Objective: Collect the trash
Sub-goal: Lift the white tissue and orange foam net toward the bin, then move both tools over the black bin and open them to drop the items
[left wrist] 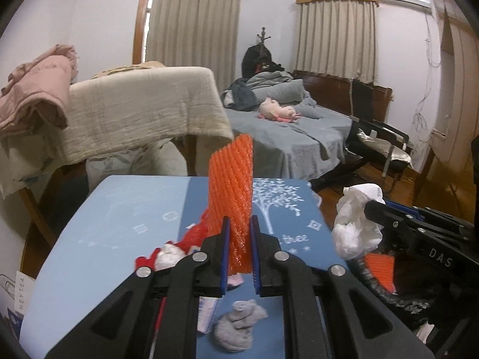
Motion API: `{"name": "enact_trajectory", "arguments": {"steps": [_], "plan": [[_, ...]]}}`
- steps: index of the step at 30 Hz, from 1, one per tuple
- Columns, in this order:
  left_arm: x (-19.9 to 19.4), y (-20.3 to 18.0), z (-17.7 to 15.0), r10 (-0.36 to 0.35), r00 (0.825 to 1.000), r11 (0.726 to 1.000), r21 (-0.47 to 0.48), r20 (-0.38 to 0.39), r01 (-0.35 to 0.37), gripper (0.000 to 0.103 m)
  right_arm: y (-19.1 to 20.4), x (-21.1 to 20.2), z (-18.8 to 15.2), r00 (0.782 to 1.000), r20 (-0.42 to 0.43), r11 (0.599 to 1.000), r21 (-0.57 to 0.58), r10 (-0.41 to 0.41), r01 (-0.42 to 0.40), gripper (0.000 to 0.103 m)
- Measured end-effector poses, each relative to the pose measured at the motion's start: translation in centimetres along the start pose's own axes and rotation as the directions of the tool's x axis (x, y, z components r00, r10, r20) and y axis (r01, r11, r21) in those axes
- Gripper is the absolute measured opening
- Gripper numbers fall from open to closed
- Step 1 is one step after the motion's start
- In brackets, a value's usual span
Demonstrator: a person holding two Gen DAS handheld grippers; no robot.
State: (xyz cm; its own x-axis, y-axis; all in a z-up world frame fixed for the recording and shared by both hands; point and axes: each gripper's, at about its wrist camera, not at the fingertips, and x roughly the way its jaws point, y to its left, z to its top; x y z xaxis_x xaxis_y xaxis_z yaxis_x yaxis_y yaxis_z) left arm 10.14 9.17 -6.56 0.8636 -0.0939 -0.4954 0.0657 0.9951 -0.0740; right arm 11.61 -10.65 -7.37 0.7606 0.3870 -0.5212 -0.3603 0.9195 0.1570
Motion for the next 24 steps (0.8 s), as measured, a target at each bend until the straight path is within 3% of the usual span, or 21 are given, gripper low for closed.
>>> {"name": "enact_trajectory", "arguments": {"steps": [14,24], "plan": [[0.5,-7.9,0.3,-0.126,0.992,0.99,0.069,-0.001,0.126,0.012,-6.3,-5.1,-0.5,0.989,0.034,0.989,0.054,-0.141,0.139,0.019],[1.6,-14.7,0.0,-0.239,0.971,0.96,0.145,-0.03,0.24,0.012,-11.6,-8.5,-2.0,0.965,0.03,0.962,0.099,-0.259,0.255,0.019]]}}
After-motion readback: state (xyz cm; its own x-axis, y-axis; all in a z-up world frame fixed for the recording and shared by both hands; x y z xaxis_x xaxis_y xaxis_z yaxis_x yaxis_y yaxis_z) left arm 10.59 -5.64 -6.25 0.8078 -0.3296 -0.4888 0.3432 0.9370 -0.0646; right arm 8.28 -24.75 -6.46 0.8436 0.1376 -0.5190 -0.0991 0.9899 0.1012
